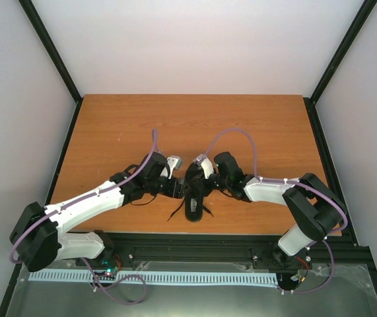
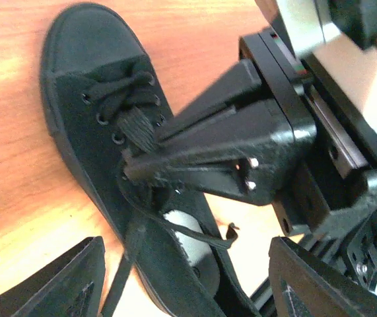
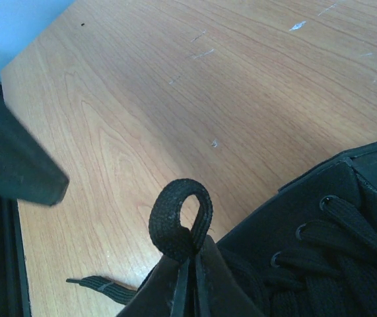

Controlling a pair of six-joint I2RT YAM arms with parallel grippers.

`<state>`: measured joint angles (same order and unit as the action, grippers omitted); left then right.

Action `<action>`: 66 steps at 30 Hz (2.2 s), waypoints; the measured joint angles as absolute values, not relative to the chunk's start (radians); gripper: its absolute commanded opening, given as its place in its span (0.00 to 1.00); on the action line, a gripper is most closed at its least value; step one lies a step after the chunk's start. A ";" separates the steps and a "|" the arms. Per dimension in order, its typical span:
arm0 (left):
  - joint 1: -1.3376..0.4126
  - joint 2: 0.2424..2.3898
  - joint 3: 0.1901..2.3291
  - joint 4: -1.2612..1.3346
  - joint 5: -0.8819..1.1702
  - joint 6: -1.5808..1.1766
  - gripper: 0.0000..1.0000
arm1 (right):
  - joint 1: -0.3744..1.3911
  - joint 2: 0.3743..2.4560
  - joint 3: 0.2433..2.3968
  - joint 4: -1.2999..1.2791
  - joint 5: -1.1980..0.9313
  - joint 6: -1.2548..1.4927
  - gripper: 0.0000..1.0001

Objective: Tie the shoes

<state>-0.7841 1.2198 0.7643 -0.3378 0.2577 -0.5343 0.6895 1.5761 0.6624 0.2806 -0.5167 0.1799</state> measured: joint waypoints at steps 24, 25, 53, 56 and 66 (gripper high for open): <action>-0.672 1.392 0.751 -0.049 0.308 -0.607 0.28 | 0.690 1.573 0.657 0.287 -0.540 0.161 0.03; -0.672 1.399 0.752 -0.048 0.310 -0.608 0.25 | 0.690 1.573 0.657 0.288 -0.540 0.161 0.03; -0.672 1.429 0.755 -0.038 0.356 -0.606 0.01 | 0.699 1.139 0.416 0.158 -0.419 0.301 0.56; -0.672 1.424 0.741 -0.033 0.368 -0.606 0.01 | 0.720 1.140 0.372 0.154 -0.411 0.342 0.51; -0.672 1.418 0.728 -0.029 0.378 -0.605 0.01 | 0.767 1.206 0.352 0.223 -0.398 0.402 0.38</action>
